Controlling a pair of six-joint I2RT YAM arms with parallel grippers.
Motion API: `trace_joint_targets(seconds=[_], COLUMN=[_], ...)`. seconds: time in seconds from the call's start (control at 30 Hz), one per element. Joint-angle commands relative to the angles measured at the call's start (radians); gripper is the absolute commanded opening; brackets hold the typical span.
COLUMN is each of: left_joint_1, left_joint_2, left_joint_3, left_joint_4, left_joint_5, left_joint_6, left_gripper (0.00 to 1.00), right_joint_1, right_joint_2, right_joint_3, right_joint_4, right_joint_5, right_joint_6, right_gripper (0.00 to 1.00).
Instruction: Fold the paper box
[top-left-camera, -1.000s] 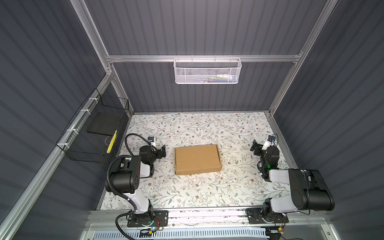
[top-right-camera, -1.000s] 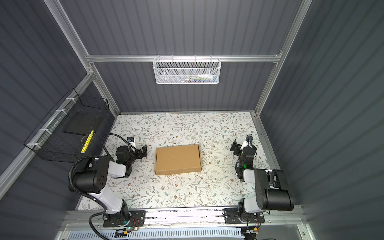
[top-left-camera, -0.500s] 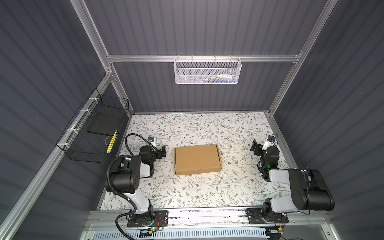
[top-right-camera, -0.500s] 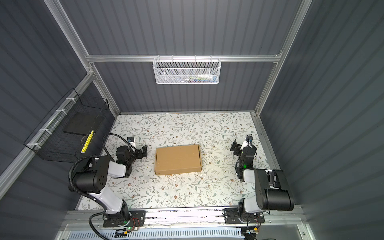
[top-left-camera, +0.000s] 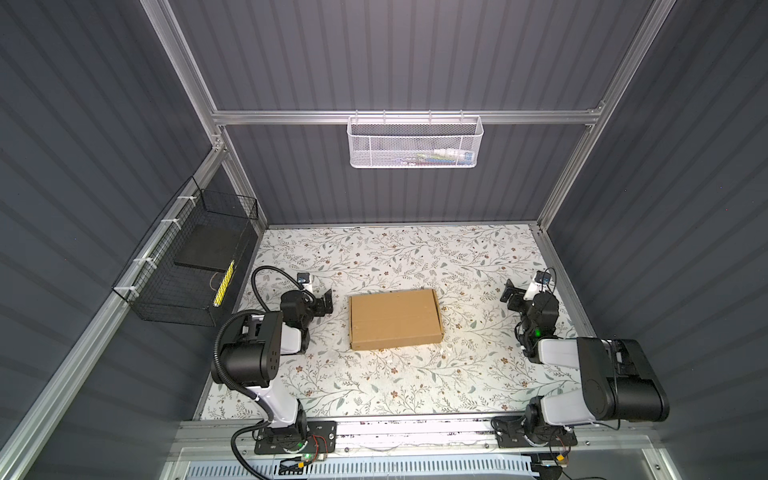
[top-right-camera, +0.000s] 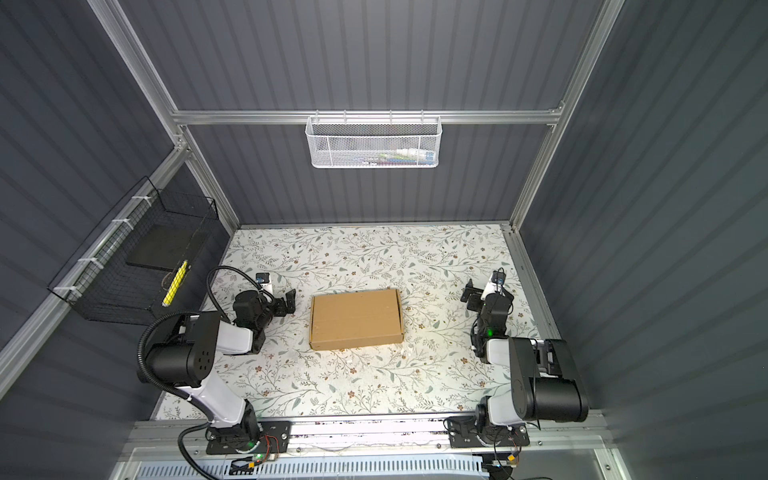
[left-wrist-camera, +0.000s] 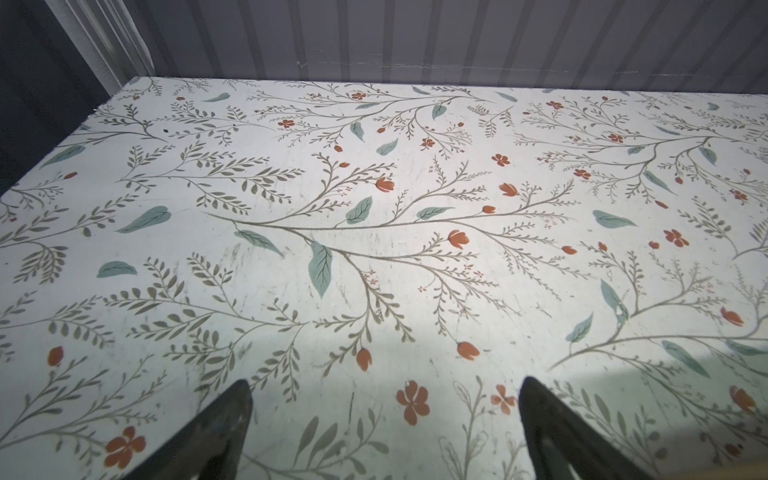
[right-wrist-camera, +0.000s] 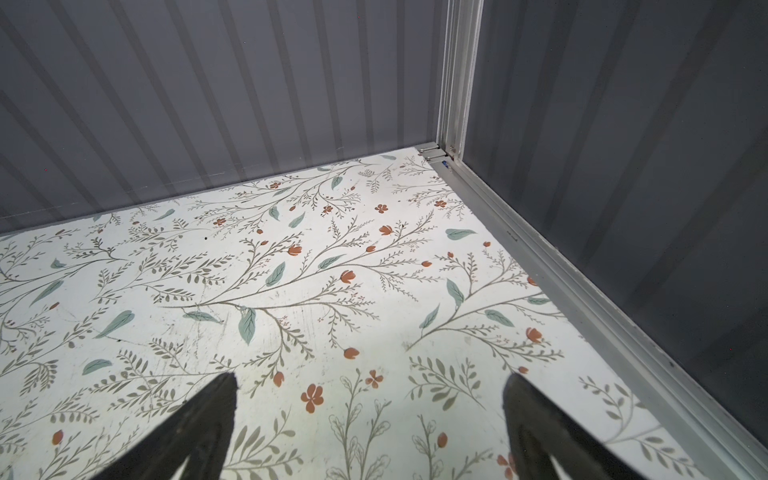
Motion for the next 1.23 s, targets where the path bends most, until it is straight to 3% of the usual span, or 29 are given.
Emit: trace_joint_targets(seconds=[0.0,0.23,0.43,0.47,0.57,0.7,0.77,1.2], left_joint_1=[-0.004,-0.004,-0.004,-0.004,-0.004,-0.007,-0.045,-0.045], left_joint_2=[0.006,-0.001,0.048,0.054,0.018,0.005,0.006,0.011], left_joint_3=[0.016,-0.019,-0.259,-0.266,-0.191,0.021,0.033,0.035], left_joint_4=[-0.005,0.055,0.572,0.578,0.404,-0.019,-0.037,-0.034], left_joint_5=[-0.012,-0.014,-0.078,-0.100,-0.142,-0.128,-0.140,-0.139], left_joint_6=[0.021,0.014,-0.015,-0.025,-0.041,-0.021,0.023,0.017], left_gripper=[1.00,1.00,1.00,1.00,1.00,1.00,1.00,1.00], right_joint_1=[0.001,0.001,0.001,0.001,0.001,0.001,0.001,0.001], right_joint_2=[0.006,0.006,0.005,0.006,0.005,0.006,0.005,0.005], right_joint_3=[-0.007,-0.007,-0.007,-0.007,-0.007,-0.007,-0.007,-0.007], right_joint_4=[0.024,0.024,0.024,0.024,0.024,0.024,0.024,0.024], right_joint_5=[-0.006,-0.007,-0.007,-0.007,-0.007,-0.005,-0.006,-0.008], right_joint_6=[-0.003,-0.004,-0.004,-0.003,-0.004,-0.004,-0.004,-0.004], right_gripper=[0.99,0.99,0.99,0.99,0.99,0.99,0.99,0.99])
